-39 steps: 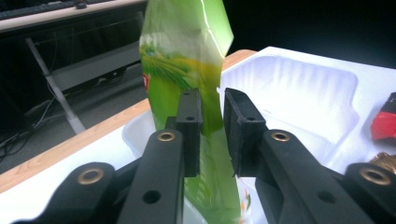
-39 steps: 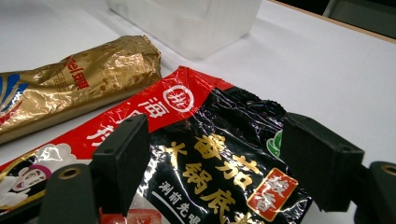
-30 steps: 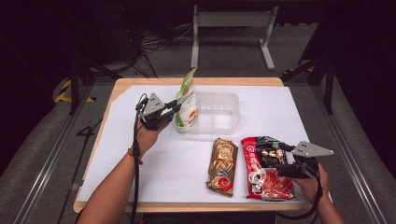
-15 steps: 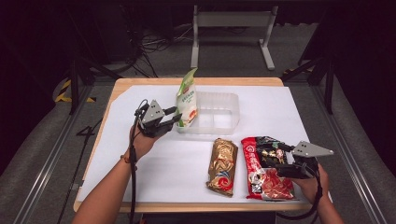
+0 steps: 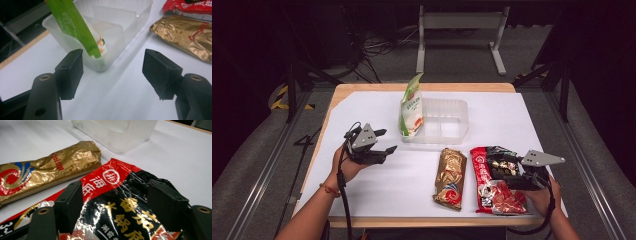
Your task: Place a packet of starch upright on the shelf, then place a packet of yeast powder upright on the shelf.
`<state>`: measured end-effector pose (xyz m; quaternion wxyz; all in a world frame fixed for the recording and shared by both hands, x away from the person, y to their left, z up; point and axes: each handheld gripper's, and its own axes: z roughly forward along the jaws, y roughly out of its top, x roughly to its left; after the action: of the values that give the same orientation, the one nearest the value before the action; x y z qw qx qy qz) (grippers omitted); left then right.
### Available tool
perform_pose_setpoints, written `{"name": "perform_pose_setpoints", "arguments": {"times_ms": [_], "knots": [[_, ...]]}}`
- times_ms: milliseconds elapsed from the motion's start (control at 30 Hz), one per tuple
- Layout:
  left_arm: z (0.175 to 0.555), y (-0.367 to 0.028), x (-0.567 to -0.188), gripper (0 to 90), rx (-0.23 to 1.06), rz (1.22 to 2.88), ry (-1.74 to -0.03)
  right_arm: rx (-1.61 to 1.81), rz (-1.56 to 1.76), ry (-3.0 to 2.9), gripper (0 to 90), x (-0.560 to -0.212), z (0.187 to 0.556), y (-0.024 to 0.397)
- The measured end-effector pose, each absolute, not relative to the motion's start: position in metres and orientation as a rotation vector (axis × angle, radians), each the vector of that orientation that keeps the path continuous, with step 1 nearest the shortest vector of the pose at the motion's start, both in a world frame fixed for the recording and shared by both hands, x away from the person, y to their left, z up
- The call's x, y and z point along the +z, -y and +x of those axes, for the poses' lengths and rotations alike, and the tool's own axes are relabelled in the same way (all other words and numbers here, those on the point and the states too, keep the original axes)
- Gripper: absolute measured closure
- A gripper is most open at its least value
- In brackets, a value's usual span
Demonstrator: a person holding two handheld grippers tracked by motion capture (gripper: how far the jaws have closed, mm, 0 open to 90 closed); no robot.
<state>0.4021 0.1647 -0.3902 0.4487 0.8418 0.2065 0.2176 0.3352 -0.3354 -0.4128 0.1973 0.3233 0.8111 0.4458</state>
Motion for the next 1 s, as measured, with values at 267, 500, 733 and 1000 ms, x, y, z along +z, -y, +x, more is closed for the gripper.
{"name": "perform_pose_setpoints", "arguments": {"times_ms": [267, 500, 733, 1000], "knots": [[0.381, -0.181, -0.408, 21.7, 0.512, 2.137, -0.517, 1.256, 0.860, -2.353, 28.4, -0.408, 0.340, 0.319], [0.366, -0.194, -0.420, 14.7, 0.489, 2.147, -0.525, 1.246, 0.829, -2.411, 27.9, -0.404, 0.344, 0.307], [0.358, -0.209, -0.425, 11.8, 0.493, 2.125, -0.569, 1.279, 0.825, -2.441, 28.7, -0.400, 0.347, 0.299], [0.350, -0.225, -0.427, 11.5, 0.478, 2.073, -0.604, 1.273, 0.774, -2.481, 30.1, -0.389, 0.353, 0.279]]}}
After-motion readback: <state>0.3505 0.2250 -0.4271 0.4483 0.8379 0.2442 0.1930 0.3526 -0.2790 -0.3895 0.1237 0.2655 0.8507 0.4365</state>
